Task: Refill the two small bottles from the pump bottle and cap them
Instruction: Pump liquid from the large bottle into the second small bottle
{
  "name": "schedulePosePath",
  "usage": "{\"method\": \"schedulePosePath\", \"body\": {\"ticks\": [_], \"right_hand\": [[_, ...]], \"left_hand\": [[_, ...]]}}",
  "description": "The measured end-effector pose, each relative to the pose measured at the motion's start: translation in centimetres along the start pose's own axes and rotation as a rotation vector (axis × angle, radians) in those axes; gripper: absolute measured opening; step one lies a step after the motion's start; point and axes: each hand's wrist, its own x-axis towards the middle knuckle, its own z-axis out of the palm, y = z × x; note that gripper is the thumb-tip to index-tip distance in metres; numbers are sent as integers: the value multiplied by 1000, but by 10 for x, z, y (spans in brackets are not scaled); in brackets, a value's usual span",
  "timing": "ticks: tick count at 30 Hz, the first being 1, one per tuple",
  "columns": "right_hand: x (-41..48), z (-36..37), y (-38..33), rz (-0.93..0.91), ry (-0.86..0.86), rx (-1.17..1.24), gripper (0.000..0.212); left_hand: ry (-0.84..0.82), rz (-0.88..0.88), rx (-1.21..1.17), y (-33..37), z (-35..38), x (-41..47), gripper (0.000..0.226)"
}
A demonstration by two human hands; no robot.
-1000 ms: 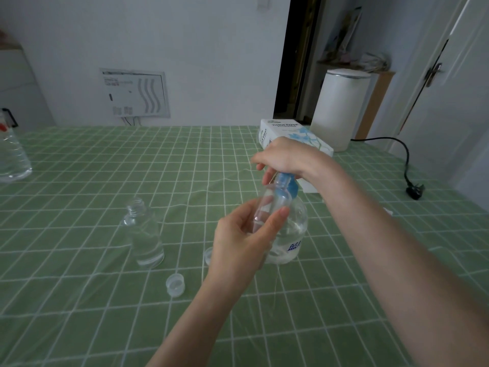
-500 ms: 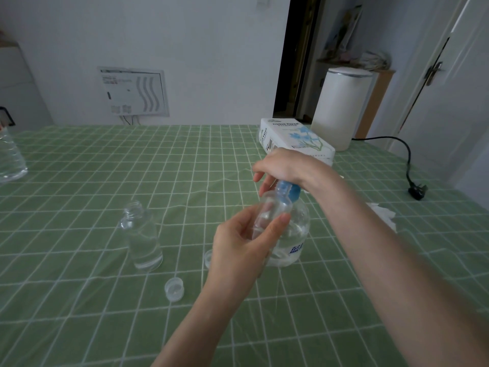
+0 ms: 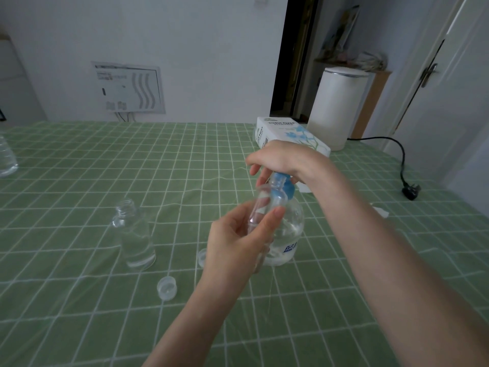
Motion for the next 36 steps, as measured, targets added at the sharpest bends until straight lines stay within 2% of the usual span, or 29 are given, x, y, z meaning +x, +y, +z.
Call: {"method": "schedulePosePath", "body": {"ticks": [6, 18, 25, 36], "right_hand": [[3, 9, 8, -4, -15, 43, 27], [-2, -1, -1, 11, 37, 8, 33], [-1, 4, 1, 0, 40, 56, 21], [-1, 7, 5, -3, 47, 101, 24]], "left_hand": [[-5, -15, 47, -3, -1, -1, 38], [-18, -35, 8, 1, -3, 0, 35], [-14, -37, 32, 0, -3, -1, 41], [-4, -40, 68, -3, -4, -3, 47]]}}
